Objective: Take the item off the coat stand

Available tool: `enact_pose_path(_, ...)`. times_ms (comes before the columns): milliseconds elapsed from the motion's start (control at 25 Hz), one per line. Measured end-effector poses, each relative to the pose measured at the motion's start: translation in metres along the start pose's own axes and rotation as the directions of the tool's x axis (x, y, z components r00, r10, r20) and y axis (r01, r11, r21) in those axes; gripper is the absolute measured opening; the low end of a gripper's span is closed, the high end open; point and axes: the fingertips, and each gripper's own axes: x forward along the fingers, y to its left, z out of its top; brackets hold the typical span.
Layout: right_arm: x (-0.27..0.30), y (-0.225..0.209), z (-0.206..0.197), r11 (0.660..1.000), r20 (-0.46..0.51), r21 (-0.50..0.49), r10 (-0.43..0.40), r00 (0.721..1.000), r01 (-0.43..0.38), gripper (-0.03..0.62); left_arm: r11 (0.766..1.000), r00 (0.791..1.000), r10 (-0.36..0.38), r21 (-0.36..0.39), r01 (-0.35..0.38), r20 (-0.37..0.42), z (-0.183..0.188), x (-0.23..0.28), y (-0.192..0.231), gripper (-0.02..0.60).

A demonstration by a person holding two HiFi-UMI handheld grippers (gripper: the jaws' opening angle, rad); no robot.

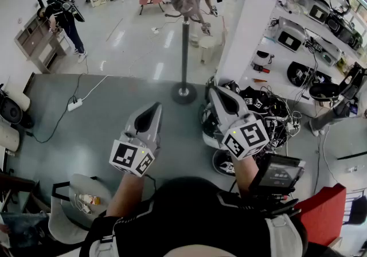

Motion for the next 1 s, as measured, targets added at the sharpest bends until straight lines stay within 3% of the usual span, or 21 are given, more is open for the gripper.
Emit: enact_pose_path(1000, 0.027, 0.016, -0.009, 0.999, -0.009, -0.017, -0.039, 0.999, 0.038, 0.008, 0.999, 1.000, -0.008, -0.040, 0.008, 0.007, -0.004, -0.009, 0.032, 0.015)
